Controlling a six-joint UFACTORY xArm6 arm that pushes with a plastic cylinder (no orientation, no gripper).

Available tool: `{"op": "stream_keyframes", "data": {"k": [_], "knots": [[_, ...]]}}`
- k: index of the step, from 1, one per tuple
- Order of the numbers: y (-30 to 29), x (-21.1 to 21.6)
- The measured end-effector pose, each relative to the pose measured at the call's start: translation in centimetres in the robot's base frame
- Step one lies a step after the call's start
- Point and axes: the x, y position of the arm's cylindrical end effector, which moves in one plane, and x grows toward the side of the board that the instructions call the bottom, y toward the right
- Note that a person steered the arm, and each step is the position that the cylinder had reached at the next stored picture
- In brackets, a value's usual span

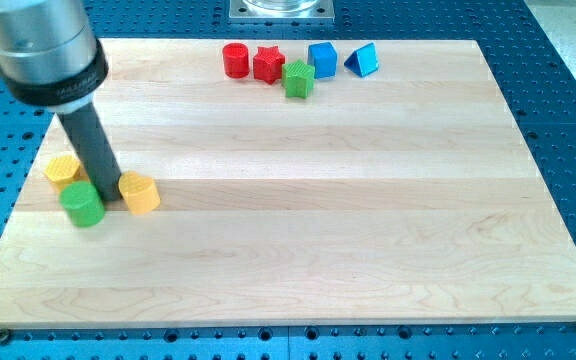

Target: Push the yellow heart into the green circle

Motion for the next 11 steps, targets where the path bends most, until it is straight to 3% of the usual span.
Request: {"op": "stream_keyframes", "data": {"k": [1,2,4,5,6,8,9,10,11], "knots": [[-0.1,0.3],[0.1,-2.4],[-0.4,2.6],[3.7,2.3],[6.4,-1.2],[10.3,-3.2],[10.4,-9.9],[7.6,-9.2],[4.1,-5.0]]}}
